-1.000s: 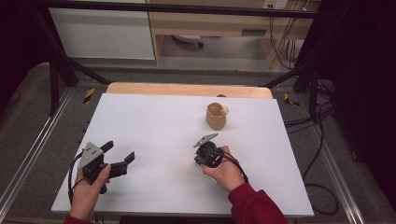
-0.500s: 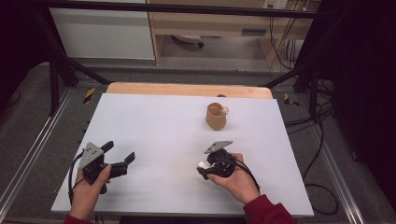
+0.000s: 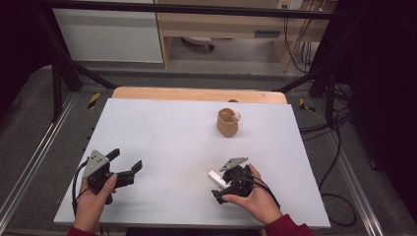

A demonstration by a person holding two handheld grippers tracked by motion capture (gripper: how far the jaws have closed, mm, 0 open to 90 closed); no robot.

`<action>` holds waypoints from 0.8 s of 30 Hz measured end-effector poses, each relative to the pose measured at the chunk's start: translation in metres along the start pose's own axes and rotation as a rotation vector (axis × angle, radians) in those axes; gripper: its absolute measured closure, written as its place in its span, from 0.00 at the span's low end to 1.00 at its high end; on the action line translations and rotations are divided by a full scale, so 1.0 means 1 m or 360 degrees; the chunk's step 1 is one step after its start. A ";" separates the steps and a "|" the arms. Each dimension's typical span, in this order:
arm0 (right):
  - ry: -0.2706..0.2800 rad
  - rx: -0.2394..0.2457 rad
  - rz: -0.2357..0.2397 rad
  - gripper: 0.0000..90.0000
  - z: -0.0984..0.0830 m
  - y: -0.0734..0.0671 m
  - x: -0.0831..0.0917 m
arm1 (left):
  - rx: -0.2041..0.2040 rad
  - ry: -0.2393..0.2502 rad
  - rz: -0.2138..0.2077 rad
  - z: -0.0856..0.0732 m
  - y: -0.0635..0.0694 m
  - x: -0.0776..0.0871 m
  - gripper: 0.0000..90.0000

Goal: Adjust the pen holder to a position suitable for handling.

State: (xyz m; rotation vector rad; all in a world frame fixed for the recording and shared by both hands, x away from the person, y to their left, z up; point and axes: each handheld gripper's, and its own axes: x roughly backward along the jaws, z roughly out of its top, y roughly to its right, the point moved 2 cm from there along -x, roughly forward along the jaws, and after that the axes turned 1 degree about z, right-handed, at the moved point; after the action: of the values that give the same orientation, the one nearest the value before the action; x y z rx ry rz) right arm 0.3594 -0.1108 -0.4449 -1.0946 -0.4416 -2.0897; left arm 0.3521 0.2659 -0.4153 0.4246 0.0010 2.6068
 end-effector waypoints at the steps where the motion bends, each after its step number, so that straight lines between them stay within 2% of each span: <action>1: -0.0023 -0.0007 0.0005 0.04 -0.002 0.001 0.000 | 0.0000 -0.0002 0.0000 0.000 0.000 0.000 0.06; 3: -0.0078 -0.0019 -0.0014 0.04 -0.007 0.003 0.000 | -0.0001 -0.0002 0.0000 0.000 0.000 0.000 0.06; 6: -0.0107 -0.0022 -0.0006 0.04 -0.010 0.004 0.000 | -0.0002 -0.0003 -0.0001 0.000 0.000 0.000 0.06; 7: -0.0140 -0.0016 0.0000 0.09 -0.013 0.005 0.000 | -0.0001 -0.0003 -0.0001 0.000 0.000 0.000 0.06; 9: -0.0149 -0.0010 -0.0005 0.10 -0.014 0.005 0.000 | -0.0001 -0.0004 -0.0001 0.000 0.000 0.000 0.06; 11: -0.0153 0.0000 -0.0010 0.19 -0.014 0.004 0.001 | 0.0000 -0.0004 -0.0002 0.000 0.001 -0.001 0.06; 12: -0.0153 0.0000 -0.0010 0.19 -0.014 0.004 0.001 | 0.0001 -0.0004 -0.0003 0.000 0.001 -0.001 0.06; 14: -0.0146 0.0015 -0.0014 0.31 -0.012 0.004 0.001 | 0.0001 -0.0004 -0.0003 0.000 0.001 -0.001 0.06; 15: -0.0146 0.0015 -0.0014 0.31 -0.012 0.004 0.001 | 0.0001 -0.0004 -0.0003 0.000 0.001 0.000 0.06; 16: -0.0125 0.0022 -0.0010 0.40 -0.010 0.004 0.001 | 0.0001 -0.0004 -0.0004 0.000 0.001 -0.001 0.06; 18: -0.0098 0.0010 -0.0004 0.47 -0.009 0.003 0.000 | 0.0001 -0.0004 -0.0003 0.000 0.001 -0.001 0.06; 24: -0.0044 0.0014 -0.0010 0.63 -0.011 0.000 -0.004 | -0.0007 -0.0008 -0.0002 -0.001 0.001 -0.001 0.06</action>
State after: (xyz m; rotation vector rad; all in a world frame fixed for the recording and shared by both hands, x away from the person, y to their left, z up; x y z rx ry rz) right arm 0.3550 -0.1155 -0.4542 -1.1199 -0.4677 -2.0783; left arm 0.3527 0.2648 -0.4163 0.4299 -0.0061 2.6037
